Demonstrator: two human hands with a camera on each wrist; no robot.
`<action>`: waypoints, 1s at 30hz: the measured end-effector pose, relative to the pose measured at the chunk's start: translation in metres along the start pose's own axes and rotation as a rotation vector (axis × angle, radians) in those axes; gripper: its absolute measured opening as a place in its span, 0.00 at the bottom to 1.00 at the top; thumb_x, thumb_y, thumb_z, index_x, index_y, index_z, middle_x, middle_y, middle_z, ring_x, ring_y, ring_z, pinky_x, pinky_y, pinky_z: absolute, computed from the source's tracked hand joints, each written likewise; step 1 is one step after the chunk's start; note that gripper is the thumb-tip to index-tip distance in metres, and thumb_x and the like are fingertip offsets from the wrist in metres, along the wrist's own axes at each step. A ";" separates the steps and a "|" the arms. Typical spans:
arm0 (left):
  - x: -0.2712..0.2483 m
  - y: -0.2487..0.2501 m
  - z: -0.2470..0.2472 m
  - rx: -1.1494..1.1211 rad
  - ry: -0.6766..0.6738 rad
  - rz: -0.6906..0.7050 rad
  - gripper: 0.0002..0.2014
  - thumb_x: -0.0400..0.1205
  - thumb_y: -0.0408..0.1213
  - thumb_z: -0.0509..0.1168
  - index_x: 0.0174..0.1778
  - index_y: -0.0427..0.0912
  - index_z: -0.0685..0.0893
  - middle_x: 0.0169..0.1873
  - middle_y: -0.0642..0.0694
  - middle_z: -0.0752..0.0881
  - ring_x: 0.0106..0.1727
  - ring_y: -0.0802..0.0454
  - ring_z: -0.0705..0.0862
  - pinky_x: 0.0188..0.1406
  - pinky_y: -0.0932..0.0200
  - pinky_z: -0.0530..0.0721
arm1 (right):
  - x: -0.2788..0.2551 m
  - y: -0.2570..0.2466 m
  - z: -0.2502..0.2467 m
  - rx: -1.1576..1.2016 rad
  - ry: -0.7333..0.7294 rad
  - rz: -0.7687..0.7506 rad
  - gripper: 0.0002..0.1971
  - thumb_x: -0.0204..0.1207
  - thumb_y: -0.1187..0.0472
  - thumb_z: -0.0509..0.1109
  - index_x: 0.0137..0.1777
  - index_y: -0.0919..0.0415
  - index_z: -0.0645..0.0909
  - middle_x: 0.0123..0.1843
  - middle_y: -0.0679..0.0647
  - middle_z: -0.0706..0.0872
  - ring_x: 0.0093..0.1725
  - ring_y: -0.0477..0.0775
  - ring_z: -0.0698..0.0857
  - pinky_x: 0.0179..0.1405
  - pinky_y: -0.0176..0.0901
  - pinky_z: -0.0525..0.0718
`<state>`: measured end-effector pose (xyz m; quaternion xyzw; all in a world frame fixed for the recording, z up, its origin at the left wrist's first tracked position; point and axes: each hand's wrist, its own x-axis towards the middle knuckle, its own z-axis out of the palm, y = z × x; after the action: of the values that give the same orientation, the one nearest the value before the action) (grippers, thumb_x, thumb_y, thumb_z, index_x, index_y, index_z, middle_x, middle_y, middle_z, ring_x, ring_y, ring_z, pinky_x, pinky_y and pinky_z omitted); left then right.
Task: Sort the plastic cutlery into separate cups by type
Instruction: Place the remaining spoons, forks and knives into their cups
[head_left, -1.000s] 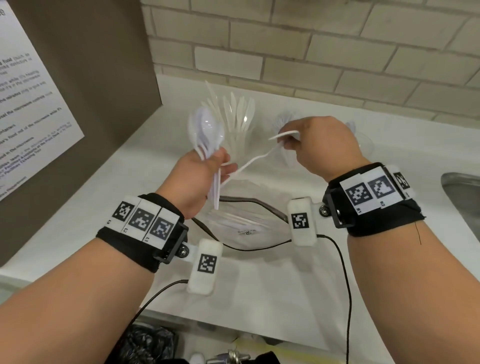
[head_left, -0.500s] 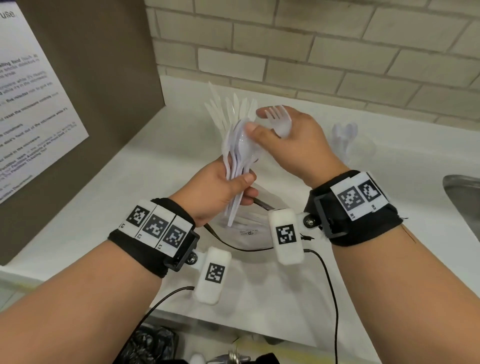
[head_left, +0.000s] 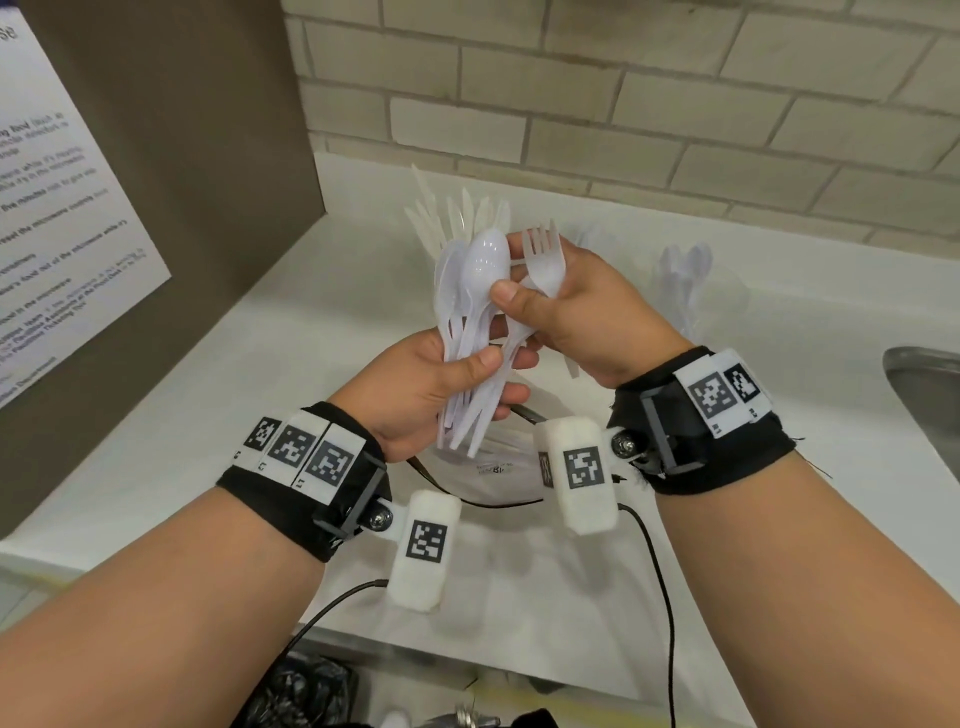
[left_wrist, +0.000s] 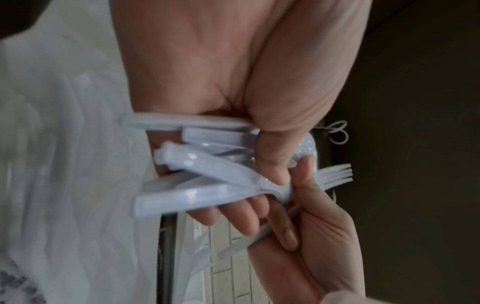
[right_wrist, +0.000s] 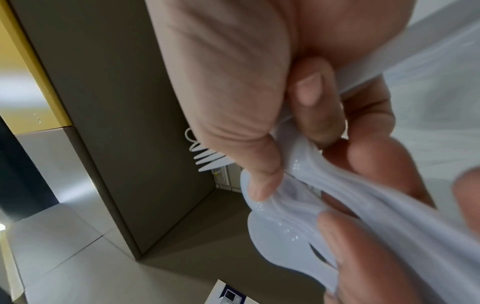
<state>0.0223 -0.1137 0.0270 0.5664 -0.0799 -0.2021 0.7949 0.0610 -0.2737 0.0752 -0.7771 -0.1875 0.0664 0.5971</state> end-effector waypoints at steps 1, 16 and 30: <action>0.000 0.000 -0.001 -0.003 -0.008 -0.004 0.15 0.79 0.36 0.61 0.61 0.43 0.82 0.49 0.46 0.91 0.46 0.49 0.91 0.45 0.57 0.89 | 0.000 0.000 -0.001 0.028 -0.003 -0.001 0.19 0.73 0.58 0.71 0.63 0.62 0.78 0.43 0.58 0.88 0.40 0.56 0.87 0.34 0.46 0.80; 0.007 0.002 -0.013 -0.362 -0.128 -0.106 0.19 0.80 0.32 0.61 0.67 0.37 0.80 0.46 0.41 0.87 0.30 0.53 0.79 0.33 0.56 0.81 | 0.038 -0.010 -0.070 0.285 0.543 0.121 0.09 0.83 0.56 0.60 0.55 0.61 0.73 0.39 0.55 0.76 0.23 0.50 0.71 0.24 0.41 0.70; 0.007 0.004 -0.031 -0.365 -0.254 -0.077 0.29 0.73 0.30 0.74 0.72 0.35 0.77 0.42 0.44 0.81 0.36 0.50 0.81 0.40 0.51 0.81 | 0.106 0.052 -0.106 -0.468 0.518 0.273 0.13 0.80 0.57 0.61 0.51 0.66 0.81 0.48 0.64 0.86 0.52 0.69 0.86 0.56 0.64 0.85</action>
<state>0.0404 -0.0885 0.0197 0.3857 -0.1197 -0.3132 0.8595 0.2039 -0.3412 0.0679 -0.9015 0.0651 -0.0979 0.4164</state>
